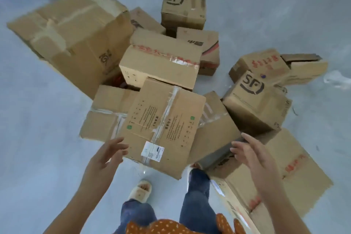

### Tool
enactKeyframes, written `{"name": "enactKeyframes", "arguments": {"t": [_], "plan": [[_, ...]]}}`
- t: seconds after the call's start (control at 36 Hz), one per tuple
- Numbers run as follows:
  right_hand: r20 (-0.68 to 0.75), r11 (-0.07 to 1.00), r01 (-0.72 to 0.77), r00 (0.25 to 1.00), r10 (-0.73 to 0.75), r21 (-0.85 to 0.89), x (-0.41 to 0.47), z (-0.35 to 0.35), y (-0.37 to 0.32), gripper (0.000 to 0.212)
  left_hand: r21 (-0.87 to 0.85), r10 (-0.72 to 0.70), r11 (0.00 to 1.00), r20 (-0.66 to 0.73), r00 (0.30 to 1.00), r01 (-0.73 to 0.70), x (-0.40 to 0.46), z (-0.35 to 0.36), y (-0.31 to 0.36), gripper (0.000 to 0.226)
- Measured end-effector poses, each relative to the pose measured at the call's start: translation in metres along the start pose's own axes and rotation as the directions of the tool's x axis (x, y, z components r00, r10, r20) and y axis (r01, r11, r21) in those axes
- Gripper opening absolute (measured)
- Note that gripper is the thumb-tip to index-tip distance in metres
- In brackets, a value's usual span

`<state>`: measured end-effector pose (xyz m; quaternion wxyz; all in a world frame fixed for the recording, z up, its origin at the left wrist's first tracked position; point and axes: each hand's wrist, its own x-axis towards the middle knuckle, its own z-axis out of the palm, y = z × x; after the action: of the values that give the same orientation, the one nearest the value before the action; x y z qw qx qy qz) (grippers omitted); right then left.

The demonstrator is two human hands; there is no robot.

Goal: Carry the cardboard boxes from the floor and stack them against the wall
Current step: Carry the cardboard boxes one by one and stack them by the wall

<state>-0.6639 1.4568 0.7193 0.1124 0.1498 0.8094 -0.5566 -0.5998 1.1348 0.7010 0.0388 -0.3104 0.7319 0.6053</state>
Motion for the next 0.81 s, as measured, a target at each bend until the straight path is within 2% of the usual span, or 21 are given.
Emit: {"name": "enactKeyframes", "arguments": {"t": [0.14,0.22,0.28,0.39,0.47,0.56,0.64,0.69,0.75,0.81], "plan": [[0.343,0.967,0.035,0.938,0.057,-0.254,0.129,-0.011,-0.001,0.029,-0.114,-0.176,0.981,-0.154,0.972,0.16,0.026,0.072,-0.012,0.032],[0.446,0.925,0.116,0.893,0.063,-0.362,0.197,0.001,-0.001,0.035,-0.153,-0.257,0.961,-0.193,0.947,0.229,0.046,0.106,-0.025,0.028],[0.494,0.892,0.166,0.866,0.072,-0.421,0.242,0.019,0.008,0.035,-0.292,-0.381,0.904,-0.22,0.898,0.312,0.065,0.13,-0.042,0.024],[0.514,0.878,0.099,0.839,0.18,-0.469,0.322,0.073,0.047,0.033,-0.577,-0.631,0.716,-0.293,0.718,0.393,0.107,0.168,-0.097,0.022],[0.544,0.793,0.182,0.812,0.212,-0.581,0.364,0.114,0.095,0.035,-0.638,-0.758,0.625,-0.358,0.545,0.45,0.133,0.193,-0.161,0.034],[0.526,0.653,0.284,0.825,0.206,-0.702,0.393,0.144,0.133,0.043,-0.669,-0.861,0.505,-0.343,0.376,0.546,0.144,0.214,-0.221,0.054],[0.481,0.563,0.323,0.863,0.153,-0.76,0.42,0.166,0.163,0.046,-0.661,-0.902,0.431,-0.33,0.278,0.615,0.145,0.228,-0.269,0.062],[0.468,0.547,0.336,0.876,0.117,-0.767,0.437,0.175,0.179,0.048,-0.66,-0.909,0.416,-0.302,0.286,0.626,0.142,0.237,-0.296,0.048],[0.448,0.511,0.331,0.886,0.122,-0.793,0.451,0.181,0.192,0.051,-0.656,-0.906,0.419,-0.257,0.336,0.628,0.138,0.245,-0.312,0.02],[0.42,0.472,0.322,0.9,0.116,-0.821,0.46,0.185,0.201,0.052,-0.657,-0.903,0.419,-0.23,0.362,0.627,0.133,0.252,-0.321,0.016]]}}
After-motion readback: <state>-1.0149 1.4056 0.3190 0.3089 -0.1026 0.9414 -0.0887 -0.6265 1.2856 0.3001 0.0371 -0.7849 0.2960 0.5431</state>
